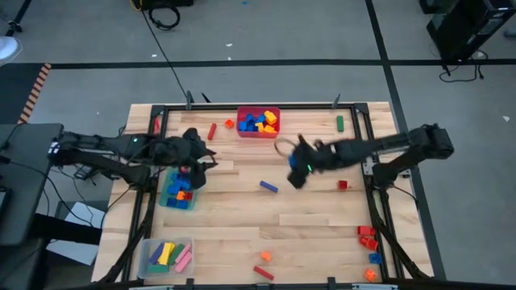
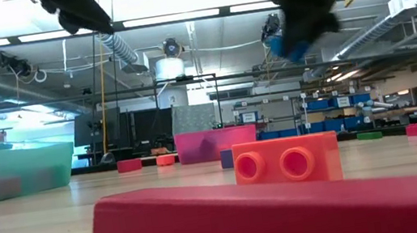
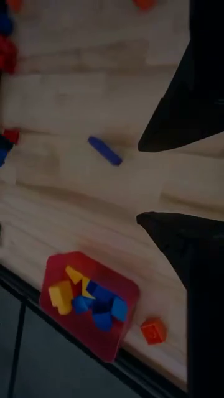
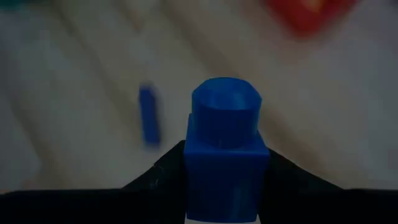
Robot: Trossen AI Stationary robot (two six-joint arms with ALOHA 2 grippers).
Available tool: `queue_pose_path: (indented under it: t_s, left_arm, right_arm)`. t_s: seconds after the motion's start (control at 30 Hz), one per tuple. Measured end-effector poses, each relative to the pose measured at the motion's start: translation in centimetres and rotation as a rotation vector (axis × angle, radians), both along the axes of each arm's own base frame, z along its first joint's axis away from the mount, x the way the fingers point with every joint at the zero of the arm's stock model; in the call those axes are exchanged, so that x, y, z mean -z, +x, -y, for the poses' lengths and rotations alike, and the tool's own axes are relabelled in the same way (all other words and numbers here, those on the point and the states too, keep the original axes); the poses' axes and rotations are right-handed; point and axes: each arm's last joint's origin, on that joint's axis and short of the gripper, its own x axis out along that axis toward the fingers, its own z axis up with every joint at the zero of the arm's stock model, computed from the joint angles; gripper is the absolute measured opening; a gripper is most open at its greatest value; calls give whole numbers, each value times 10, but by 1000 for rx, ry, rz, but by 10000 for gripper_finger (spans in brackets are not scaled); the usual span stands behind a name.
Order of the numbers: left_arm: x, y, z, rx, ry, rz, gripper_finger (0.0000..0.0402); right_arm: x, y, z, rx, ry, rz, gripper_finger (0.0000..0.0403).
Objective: Sort blocks by size
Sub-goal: Put the blue 1 studded building block into the red bin, then put the green rectangle block into the transparent bin
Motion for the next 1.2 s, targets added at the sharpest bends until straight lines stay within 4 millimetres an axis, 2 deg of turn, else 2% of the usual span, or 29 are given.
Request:
queue_pose_path:
  t_s: [0.17, 0.3, 0.5, 0.67, 0.8, 0.9, 1.1, 1.2]
  left_arm:
    - [9, 3, -17, -50, 0, 12, 177]
    - [5, 2, -32, -99, 36, 44, 177]
    - [4, -2, -51, -185, 57, 40, 177]
    - [4, -4, -58, -228, 57, 37, 177]
    - [4, -5, -62, -247, 57, 38, 177]
    - [3, -5, -63, -253, 57, 50, 177]
    - [-2, -2, -64, -258, 69, 101, 177]
    - [-2, -1, -64, -266, 78, 110, 177]
  right_arm:
    - [-24, 38, 60, -64, -51, 98, 141]
    - [-26, 71, 106, -100, -95, 141, 141]
    - [2, 113, 175, -87, -115, 64, 141]
    - [26, 127, 223, -24, -29, 19, 141]
    - [40, 126, 245, 24, 30, -68, 141]
    - [48, 124, 254, 30, 54, -108, 143]
    - [45, 122, 256, 12, 59, -96, 235]
    - [40, 121, 255, 6, 55, -91, 250]
